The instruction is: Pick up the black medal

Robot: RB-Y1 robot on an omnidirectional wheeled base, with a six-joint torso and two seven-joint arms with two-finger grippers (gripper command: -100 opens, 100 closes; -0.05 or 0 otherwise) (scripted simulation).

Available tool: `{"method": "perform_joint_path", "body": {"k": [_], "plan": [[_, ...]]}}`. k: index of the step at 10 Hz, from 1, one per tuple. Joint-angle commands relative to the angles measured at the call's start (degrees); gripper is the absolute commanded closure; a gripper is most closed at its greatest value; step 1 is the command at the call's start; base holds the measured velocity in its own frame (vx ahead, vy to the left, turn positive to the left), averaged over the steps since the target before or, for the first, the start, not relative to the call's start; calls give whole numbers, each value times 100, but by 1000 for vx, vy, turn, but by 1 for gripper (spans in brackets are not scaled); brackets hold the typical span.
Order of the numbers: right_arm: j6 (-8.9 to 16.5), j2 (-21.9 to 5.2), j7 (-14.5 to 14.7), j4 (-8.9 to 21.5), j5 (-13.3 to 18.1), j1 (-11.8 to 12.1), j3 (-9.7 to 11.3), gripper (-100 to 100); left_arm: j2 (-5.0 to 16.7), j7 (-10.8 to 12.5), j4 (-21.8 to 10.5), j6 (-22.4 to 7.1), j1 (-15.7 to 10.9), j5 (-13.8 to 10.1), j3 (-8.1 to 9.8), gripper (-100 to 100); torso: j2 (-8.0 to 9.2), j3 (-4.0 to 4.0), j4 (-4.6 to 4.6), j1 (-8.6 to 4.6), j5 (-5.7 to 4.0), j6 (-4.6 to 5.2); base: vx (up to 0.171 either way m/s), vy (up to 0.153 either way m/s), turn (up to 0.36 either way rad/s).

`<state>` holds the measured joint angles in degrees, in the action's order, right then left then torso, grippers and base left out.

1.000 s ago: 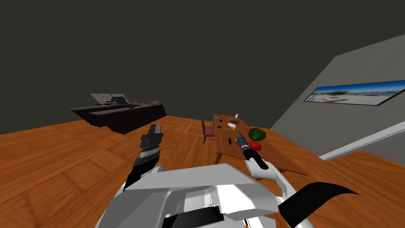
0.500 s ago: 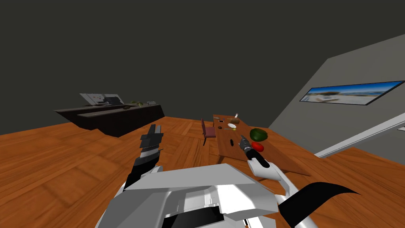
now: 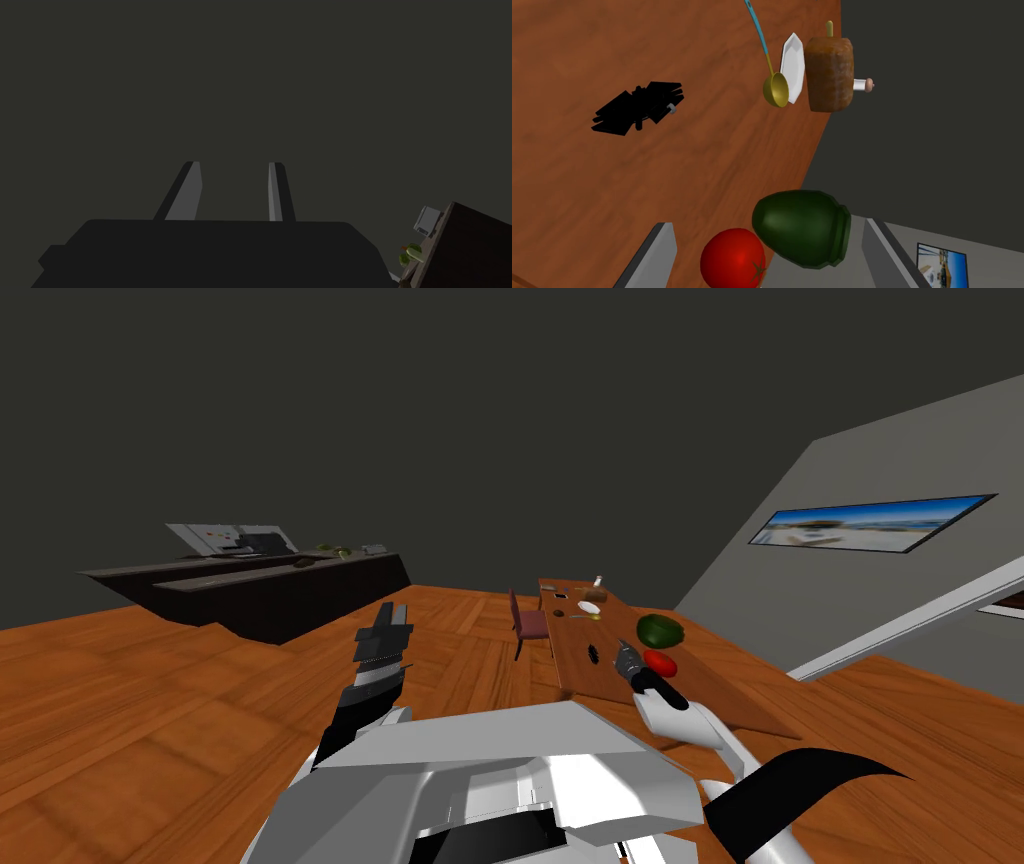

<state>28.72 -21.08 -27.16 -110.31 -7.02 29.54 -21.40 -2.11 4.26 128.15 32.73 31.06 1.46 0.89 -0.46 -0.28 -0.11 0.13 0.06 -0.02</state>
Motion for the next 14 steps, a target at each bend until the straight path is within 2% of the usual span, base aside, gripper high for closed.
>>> {"method": "perform_joint_path", "body": {"k": [1,2,3,4,5,6,7,8,9,11,12,13,14], "plan": [[172,-30,-23,39,-37,-3,-26,-100,0,0,0,0,0,0,0,0,0,0,0,0,0,0,47,28,4],[418,-76,-122,240,-160,-37,-175,-100,0,0,0,0,-1,0,0,0,18,10,3,-10,-2,0,93,40,-109],[550,-76,-122,240,-160,-37,-175,-100,0,0,0,0,0,0,0,0,10,7,3,-8,-2,3,112,39,-63],[731,-117,-218,444,-285,-74,-323,-100,0,0,0,0,0,0,0,0,5,3,1,-9,-2,0,171,52,-108],[893,-117,-218,444,-285,-74,-323,-100,0,0,0,0,1,0,0,0,-15,-8,-2,-5,-2,1,150,50,-62],[1076,-155,-310,649,-413,-114,-468,-100,0,0,0,0,0,0,0,0,-14,-8,-3,-5,-2,-1,187,52,-92],[1252,-155,-310,649,-413,-114,-468,-100,0,0,0,0,1,0,0,0,-25,-14,-5,-5,-1,1,157,44,-68],[1298,-155,-310,649,-413,-114,-468,-100,0,0,0,0,0,0,0,0,-18,-11,-5,-8,-2,-1,58,12,-2],[1510,-191,-400,854,-542,-156,-610,-100,1,0,0,0,-1,0,0,0,9,4,1,-18,-4,-1,116,20,-114],[1665,-191,-400,854,-542,-156,-610,-100,1,0,0,0,0,0,0,0,-3,-2,-1,-16,-4,-1,97,18,-30],[1894,-225,-487,1059,-672,-202,-749,-100,1,0,0,0,-1,0,0,0,13,6,2,-21,-5,-2,118,9,-102],[2023,-225,-487,1059,-672,-202,-749,-100,1,0,0,0,0,0,1,0,2,1,1,-23,-5,1,132,7,-81],[2176,-256,-570,1260,-801,-249,-884,-100,1,0,0,0,0,0,1,0,-3,-2,-1,-24,-6,-1,200,-12,-136]]}}
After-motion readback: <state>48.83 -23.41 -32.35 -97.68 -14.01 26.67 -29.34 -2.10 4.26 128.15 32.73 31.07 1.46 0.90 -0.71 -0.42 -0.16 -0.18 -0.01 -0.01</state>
